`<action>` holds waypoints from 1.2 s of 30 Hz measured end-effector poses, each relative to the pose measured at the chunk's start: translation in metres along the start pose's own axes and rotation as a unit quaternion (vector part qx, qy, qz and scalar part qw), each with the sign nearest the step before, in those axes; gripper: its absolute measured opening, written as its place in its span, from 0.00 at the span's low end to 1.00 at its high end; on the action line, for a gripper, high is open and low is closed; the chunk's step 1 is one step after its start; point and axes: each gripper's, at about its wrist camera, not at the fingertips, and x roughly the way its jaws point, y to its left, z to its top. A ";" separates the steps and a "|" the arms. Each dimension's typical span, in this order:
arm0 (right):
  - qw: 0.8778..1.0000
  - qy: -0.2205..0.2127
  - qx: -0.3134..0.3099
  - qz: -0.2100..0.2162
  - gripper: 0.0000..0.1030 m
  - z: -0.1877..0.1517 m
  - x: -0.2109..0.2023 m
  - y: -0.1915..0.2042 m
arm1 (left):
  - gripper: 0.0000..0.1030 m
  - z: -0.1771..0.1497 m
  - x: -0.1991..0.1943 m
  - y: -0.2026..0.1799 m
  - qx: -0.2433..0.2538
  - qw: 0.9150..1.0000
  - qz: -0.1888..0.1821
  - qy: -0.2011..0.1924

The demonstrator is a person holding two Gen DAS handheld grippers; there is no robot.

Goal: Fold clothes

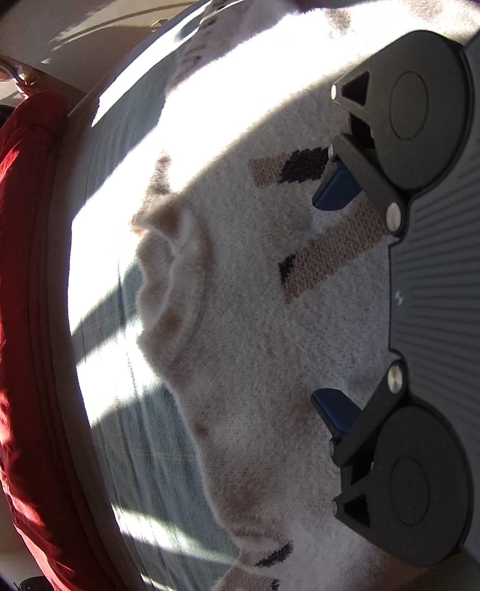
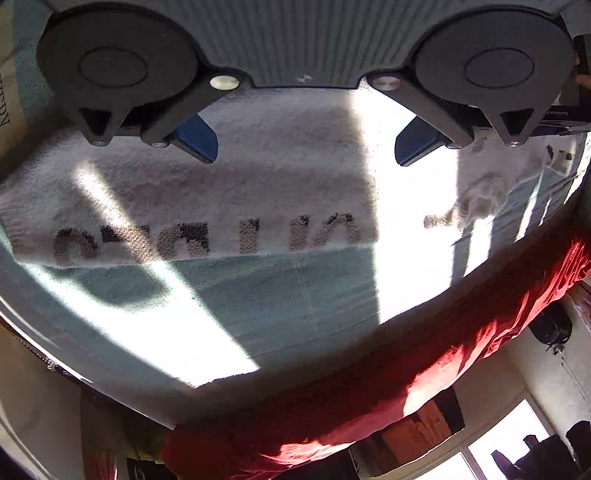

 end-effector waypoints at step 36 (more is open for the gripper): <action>0.961 0.072 -0.265 -0.039 1.00 -0.141 0.073 0.188 | 0.98 -0.196 -0.114 0.038 0.170 0.974 -0.133 0.066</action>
